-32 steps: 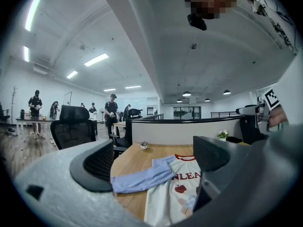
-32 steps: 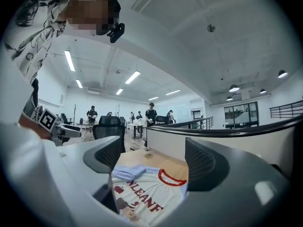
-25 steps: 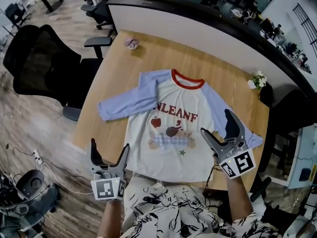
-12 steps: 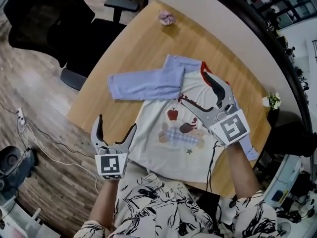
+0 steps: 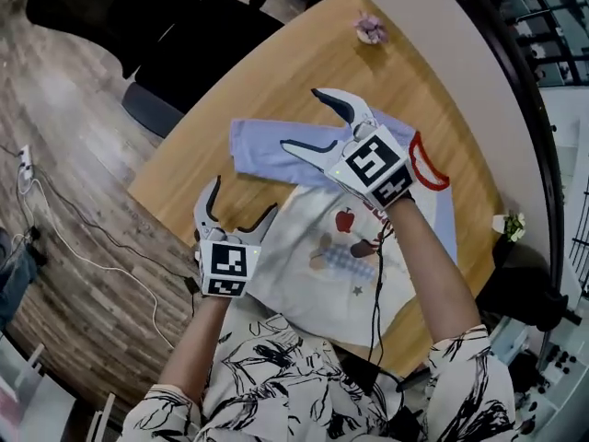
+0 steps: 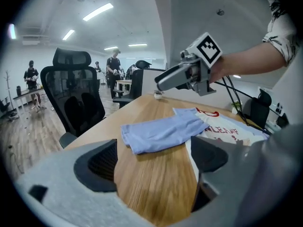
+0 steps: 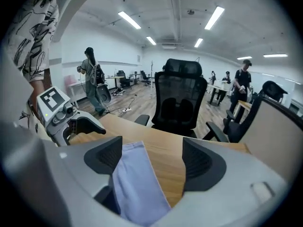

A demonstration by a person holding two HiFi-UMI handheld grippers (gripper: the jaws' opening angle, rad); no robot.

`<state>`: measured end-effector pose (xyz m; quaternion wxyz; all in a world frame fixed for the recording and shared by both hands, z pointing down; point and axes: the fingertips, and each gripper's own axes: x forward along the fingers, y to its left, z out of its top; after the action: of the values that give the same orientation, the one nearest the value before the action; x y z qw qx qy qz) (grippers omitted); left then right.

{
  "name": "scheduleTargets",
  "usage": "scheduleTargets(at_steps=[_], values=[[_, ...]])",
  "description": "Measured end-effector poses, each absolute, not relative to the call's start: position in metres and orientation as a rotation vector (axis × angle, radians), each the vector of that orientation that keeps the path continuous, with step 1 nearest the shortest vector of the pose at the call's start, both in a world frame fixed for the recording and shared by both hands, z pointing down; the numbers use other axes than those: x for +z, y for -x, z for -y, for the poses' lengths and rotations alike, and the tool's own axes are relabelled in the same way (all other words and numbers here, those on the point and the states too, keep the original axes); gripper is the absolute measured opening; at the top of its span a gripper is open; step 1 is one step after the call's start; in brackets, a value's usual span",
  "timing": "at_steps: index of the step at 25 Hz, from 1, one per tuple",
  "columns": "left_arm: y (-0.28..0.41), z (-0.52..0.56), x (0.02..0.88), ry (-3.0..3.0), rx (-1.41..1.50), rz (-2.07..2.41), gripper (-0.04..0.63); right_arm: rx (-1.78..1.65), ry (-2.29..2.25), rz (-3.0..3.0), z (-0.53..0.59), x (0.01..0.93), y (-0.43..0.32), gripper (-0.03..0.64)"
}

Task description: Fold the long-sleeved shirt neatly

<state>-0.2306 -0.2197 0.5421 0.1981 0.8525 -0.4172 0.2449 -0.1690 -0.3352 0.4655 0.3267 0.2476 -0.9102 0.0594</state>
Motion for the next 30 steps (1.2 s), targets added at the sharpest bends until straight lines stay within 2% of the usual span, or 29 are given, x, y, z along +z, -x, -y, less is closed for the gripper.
scheduleTargets(at_steps=[4,6,10,14,17,20,21,24,27,30], values=[[0.233,0.226,0.568,-2.334,0.722,1.130,0.457,0.210,-0.490,2.322,0.347,0.514,0.217,0.356],[0.236,0.229,0.579,-2.317,0.749,1.109,0.433,0.252,-0.433,2.288,0.350,0.535,0.233,0.311],[0.237,0.235,0.592,-2.309,0.792,1.050,0.378,0.312,-0.355,2.234,0.355,0.566,0.254,0.245],[0.234,0.240,0.598,-2.319,0.822,1.023,0.363,0.337,-0.303,2.202,0.356,0.585,0.266,0.187],[0.235,0.244,0.603,-2.325,0.874,1.027,0.310,0.343,-0.279,2.169,0.351,0.596,0.268,0.163],[0.237,0.245,0.601,-2.340,0.918,1.029,0.224,0.335,-0.280,2.142,0.349,0.604,0.267,0.083],[0.237,0.246,0.600,-2.342,0.933,1.024,0.198,0.337,-0.282,2.142,0.349,0.605,0.268,0.070],[0.239,0.248,0.606,-2.318,0.979,1.018,0.187,0.352,-0.295,2.154,0.350,0.606,0.267,0.057],[0.244,0.250,0.608,-2.308,1.002,1.034,0.147,0.355,-0.304,2.158,0.349,0.607,0.267,0.032],[0.247,0.255,0.608,-2.303,1.009,1.039,0.088,0.342,-0.313,2.153,0.351,0.607,0.268,0.026]])
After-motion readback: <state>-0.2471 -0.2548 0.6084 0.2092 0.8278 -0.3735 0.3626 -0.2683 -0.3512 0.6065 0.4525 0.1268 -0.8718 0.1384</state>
